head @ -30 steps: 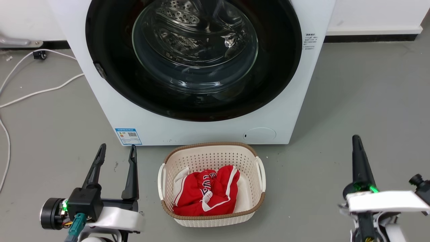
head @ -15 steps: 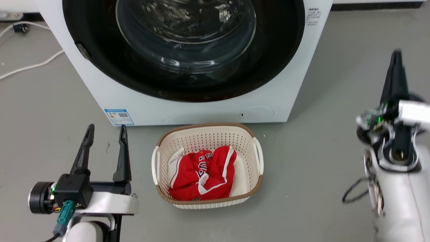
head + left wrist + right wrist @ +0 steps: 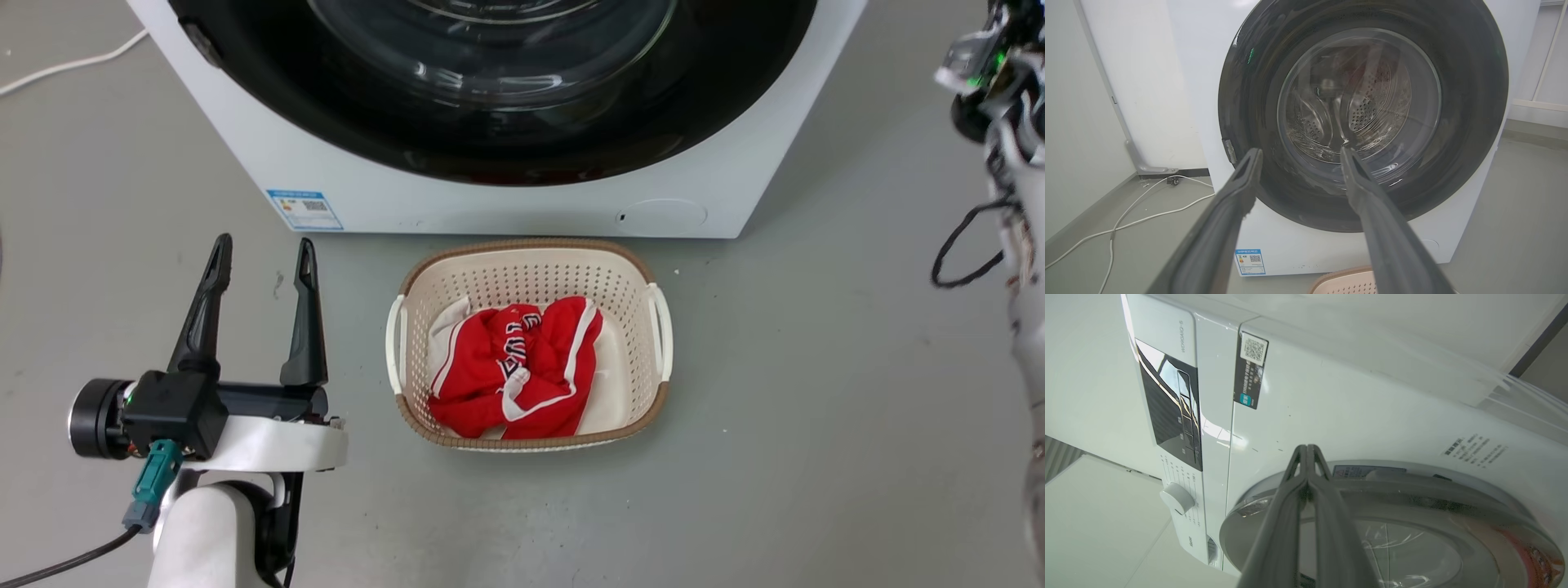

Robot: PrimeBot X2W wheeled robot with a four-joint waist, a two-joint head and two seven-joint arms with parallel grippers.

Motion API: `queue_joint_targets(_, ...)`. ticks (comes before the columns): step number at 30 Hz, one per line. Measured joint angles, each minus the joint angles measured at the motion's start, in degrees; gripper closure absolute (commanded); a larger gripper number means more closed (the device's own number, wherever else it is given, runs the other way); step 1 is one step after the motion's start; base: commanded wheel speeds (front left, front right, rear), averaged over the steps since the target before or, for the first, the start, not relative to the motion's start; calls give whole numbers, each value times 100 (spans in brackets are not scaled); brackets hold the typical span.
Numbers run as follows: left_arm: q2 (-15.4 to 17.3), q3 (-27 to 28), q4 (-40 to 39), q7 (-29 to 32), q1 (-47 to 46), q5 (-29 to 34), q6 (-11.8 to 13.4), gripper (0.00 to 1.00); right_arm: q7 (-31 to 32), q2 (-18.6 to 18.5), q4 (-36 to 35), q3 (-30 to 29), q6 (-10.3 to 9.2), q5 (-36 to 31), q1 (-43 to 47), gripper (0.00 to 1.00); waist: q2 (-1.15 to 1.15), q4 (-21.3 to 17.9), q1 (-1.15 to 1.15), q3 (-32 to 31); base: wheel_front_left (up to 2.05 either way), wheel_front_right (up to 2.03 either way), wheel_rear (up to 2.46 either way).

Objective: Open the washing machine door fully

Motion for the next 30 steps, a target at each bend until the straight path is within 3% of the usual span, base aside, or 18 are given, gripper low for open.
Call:
queue_joint_targets(8, -18, -36, -70, -1, -216, -2, -67, 0, 1051, -254, 1094, 364, 0, -263, -1041, 100, 0, 160, 0, 322, 0, 0, 0)
queue_joint_targets(16, -48, -55, -149, -1, -460, -22, -112, 0, 1469, -360, 2217, 664, 0, -694, -2020, 100, 0, 269, 0, 719, 0, 0, 0)
queue_joint_targets(30, -83, -20, -207, -1, -766, -26, -162, 0, 2046, -359, 2563, 800, 7, -895, -2687, 100, 0, 366, -2, 1223, 0, 0, 0)
